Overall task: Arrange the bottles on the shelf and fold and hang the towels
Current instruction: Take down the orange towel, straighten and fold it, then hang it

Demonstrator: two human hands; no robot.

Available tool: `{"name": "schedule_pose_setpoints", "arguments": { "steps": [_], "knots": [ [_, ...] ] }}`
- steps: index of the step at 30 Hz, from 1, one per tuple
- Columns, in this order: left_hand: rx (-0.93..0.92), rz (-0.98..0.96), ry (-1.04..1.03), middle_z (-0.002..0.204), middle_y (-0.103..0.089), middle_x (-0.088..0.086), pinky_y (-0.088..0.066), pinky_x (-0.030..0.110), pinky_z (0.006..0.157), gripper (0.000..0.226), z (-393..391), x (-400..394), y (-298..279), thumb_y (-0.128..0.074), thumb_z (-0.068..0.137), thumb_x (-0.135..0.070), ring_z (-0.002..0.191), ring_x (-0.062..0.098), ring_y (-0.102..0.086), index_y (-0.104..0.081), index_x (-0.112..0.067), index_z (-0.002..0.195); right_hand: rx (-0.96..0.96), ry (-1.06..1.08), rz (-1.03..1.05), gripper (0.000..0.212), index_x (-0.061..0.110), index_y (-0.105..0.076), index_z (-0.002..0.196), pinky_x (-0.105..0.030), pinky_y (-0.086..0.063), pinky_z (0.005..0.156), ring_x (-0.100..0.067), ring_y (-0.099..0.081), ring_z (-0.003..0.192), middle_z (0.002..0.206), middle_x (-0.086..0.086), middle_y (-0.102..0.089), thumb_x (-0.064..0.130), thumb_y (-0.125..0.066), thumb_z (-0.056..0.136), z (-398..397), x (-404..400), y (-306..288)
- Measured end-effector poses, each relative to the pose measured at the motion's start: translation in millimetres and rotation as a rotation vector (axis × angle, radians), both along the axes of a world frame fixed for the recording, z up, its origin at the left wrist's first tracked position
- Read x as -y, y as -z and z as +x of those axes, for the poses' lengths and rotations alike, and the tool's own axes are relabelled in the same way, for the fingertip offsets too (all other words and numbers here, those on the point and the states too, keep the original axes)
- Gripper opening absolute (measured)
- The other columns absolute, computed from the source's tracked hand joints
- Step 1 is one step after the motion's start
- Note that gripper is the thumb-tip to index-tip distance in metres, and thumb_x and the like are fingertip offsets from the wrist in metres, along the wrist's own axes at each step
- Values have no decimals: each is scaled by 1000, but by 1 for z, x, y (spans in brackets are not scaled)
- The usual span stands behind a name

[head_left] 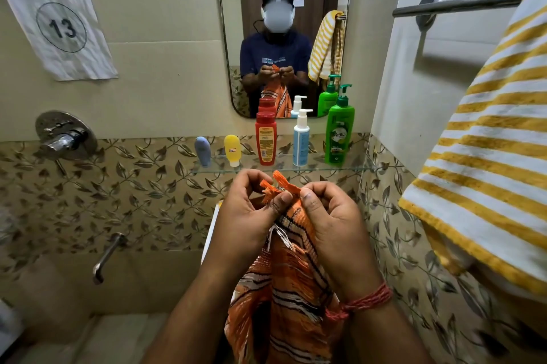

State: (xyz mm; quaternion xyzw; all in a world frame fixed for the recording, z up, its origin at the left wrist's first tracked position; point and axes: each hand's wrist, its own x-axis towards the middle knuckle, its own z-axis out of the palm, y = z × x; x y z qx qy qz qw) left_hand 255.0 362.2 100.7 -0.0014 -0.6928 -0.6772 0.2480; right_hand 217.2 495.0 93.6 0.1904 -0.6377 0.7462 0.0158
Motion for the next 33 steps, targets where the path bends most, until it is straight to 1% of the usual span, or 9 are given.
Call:
{"name": "schedule_pose_setpoints", "arguments": {
  "steps": [4, 9, 11, 14, 18, 21, 26, 29, 33],
  "knots": [
    [-41, -90, -63, 86, -64, 16, -57, 38, 71, 27, -1, -1, 2, -76, 80, -32, 77, 17, -65, -59, -14, 91, 28, 10, -18, 12, 14, -67, 93, -36, -57, 70, -16, -65, 75, 83, -6, -70, 20, -58, 98, -2, 1, 2],
    [-115, -162, -112, 94, -68, 10, -60, 47, 80, 21, -3, -1, 4, -77, 82, -45, 91, 27, -68, -66, -28, 87, 17, 57, 22, 12, 19, -67, 90, -34, -54, 69, -11, -63, 73, 78, 1, -68, 21, -59, 98, -7, 2, 7],
    [-130, -158, -114, 98, -68, 6, -59, 44, 83, 22, -5, -1, 3, -77, 80, -46, 94, 24, -68, -67, -29, 91, 8, 41, 44, 12, 20, -68, 89, -37, -56, 71, -13, -65, 74, 79, -1, -70, 21, -59, 98, -7, 3, 6],
    [-93, -68, -74, 98, -72, 5, -60, 42, 81, 25, -8, 0, 1, -77, 80, -34, 93, 23, -71, -67, -17, 96, 9, -7, 32, 12, 20, -68, 90, -40, -58, 77, -17, -68, 79, 84, -5, -72, 20, -59, 98, -6, 4, 5],
    [-77, -28, 5, 83, -67, 10, -56, 31, 70, 20, -8, -1, -2, -72, 81, -25, 78, 18, -64, -62, -11, 90, -30, -54, 38, 12, 16, -67, 91, -38, -56, 75, -16, -64, 77, 83, -7, -71, 19, -59, 98, -5, 4, 2],
    [-74, -33, -15, 80, -66, 3, -56, 34, 72, 24, -7, 1, -4, -72, 80, -28, 77, 16, -63, -62, -9, 91, -46, -82, 31, 11, 16, -67, 91, -36, -56, 74, -15, -64, 77, 82, -4, -69, 19, -59, 98, -5, 3, 0],
    [-101, -62, -72, 85, -67, 12, -57, 37, 74, 25, -7, 3, -7, -72, 79, -32, 79, 18, -65, -64, -11, 91, -156, -128, 95, 10, 24, -62, 90, -39, -54, 74, -14, -60, 80, 83, 4, -63, 28, -57, 98, -5, 2, -3],
    [-123, -30, -65, 81, -69, 1, -58, 27, 69, 23, -5, 5, -11, -71, 79, -29, 77, 14, -67, -64, -11, 90, -218, -196, 151, 10, 23, -60, 89, -40, -52, 70, -14, -58, 76, 78, 5, -58, 33, -59, 92, -10, -6, -7],
    [-155, -10, -46, 77, -68, -9, -56, 21, 65, 19, -5, 7, -16, -70, 78, -28, 74, 6, -66, -62, -13, 89, -312, -289, 196, 5, 23, -59, 91, -50, -53, 65, -25, -58, 74, 81, 2, -58, 19, -62, 91, -18, -15, -11]
  ]
}}
